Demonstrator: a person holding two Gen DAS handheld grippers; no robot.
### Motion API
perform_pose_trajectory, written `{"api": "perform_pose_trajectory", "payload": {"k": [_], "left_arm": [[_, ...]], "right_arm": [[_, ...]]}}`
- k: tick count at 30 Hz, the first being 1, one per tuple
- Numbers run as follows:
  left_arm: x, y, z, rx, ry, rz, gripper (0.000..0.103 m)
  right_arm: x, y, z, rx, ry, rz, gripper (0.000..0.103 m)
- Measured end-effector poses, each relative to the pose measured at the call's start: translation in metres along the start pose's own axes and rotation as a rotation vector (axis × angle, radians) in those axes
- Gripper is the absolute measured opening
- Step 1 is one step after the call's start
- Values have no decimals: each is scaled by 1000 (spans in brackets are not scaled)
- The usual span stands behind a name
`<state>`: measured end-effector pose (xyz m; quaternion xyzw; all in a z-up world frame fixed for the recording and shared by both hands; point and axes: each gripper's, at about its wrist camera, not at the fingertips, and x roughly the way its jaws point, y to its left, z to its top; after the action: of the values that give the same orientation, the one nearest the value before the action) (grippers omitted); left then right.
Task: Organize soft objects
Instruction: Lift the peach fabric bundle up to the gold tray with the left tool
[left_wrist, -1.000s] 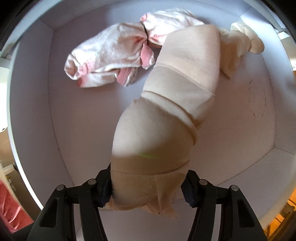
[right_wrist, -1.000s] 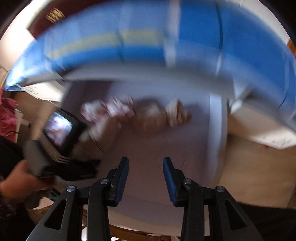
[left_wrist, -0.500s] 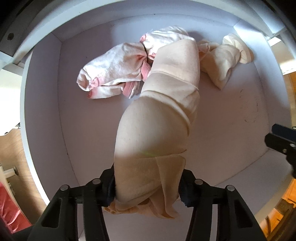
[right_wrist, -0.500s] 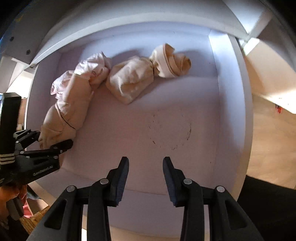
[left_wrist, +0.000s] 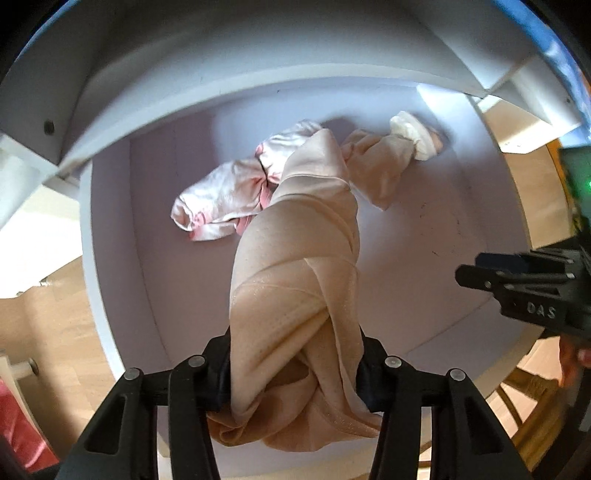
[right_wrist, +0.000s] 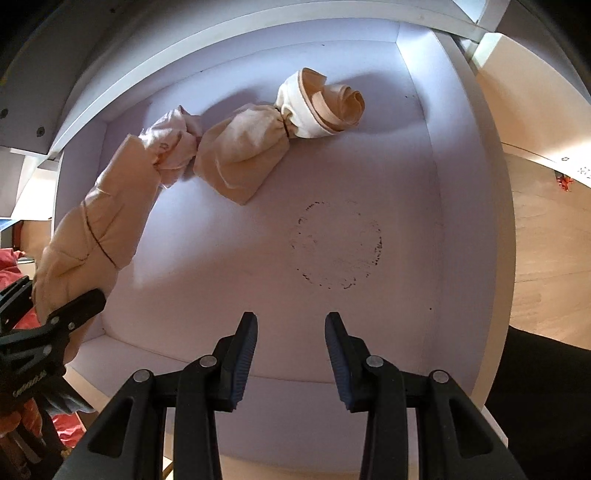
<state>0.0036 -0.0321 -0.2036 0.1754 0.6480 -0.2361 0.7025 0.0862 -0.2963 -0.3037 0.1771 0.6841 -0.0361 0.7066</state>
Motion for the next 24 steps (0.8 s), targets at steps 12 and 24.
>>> {"api": "perform_pose_trajectory", "payload": {"k": [12,24], "left_arm": [[-54,-24,4,206,-110,7,50],[-162,-35,0,251,-312,-131,50]], "right_arm": [[2,2,7,26,-1,46,38],[1,10,5,27,9,61,38]]}}
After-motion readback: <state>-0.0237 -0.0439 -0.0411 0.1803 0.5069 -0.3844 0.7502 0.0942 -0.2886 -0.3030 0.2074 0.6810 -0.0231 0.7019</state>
